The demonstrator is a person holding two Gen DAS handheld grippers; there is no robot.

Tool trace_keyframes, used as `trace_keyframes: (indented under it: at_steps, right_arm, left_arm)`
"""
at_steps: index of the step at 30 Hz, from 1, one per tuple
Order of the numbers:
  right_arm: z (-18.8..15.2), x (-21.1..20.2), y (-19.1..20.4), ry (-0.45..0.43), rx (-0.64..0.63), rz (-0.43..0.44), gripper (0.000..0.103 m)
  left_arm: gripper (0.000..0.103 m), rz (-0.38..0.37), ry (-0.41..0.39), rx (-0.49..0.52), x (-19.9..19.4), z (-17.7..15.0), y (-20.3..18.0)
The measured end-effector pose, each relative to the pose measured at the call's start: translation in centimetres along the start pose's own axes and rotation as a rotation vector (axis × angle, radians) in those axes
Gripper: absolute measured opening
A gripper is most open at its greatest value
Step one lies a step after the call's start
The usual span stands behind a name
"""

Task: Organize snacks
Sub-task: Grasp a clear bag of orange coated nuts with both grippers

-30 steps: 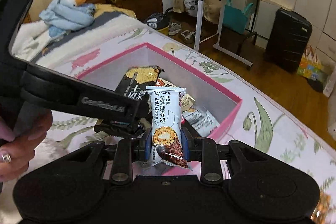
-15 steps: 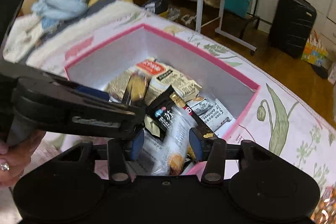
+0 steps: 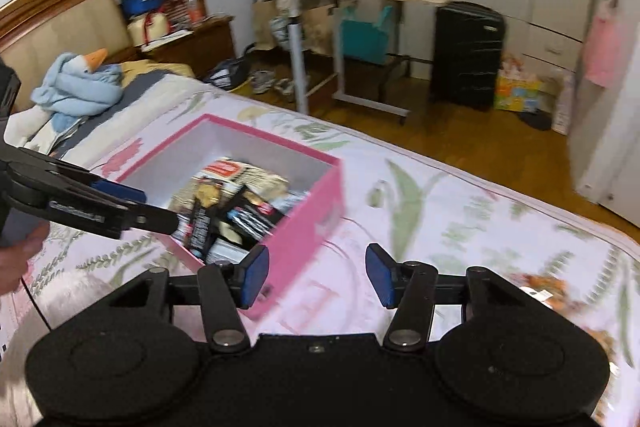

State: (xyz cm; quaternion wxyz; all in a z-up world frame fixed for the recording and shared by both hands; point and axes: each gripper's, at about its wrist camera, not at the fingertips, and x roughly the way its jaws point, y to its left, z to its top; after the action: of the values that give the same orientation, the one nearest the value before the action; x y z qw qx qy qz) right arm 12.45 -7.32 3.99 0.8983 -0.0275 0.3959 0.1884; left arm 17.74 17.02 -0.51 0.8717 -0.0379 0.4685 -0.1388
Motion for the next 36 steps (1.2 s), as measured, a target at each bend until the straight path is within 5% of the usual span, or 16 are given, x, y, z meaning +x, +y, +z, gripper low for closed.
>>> trace_keyframes:
  at_steps: [7, 12, 18, 27, 36]
  right_arm:
    - [-1.9, -3.6, -5.9, 0.033, 0.082, -0.040, 0.060]
    - [-1.7, -1.7, -9.8, 0.190, 0.044, -0.100, 0.060]
    - [-2.1, 0.8, -16.2, 0.212, 0.047, -0.118, 0.060]
    - [-5.3, 6.1, -28.3, 0.137, 0.479, -0.114, 0.060]
    - [-7.0, 9.9, -32.6, 0.158, 0.555, -0.156, 0.067]
  left_arm:
    - [0.070, -0.087, 0.006, 0.085, 0.3, 0.6, -4.9]
    - [0.070, -0.144, 0.010, 0.132, 3.1, 2.0, -8.9]
    - [0.070, -0.215, 0.053, 0.124, 8.6, 4.0, -13.7]
    - [0.068, -0.189, 0.067, 0.048, 18.4, 5.2, -17.1]
    - [0.068, -0.152, 0.168, -0.060, 26.2, 3.8, -16.8]
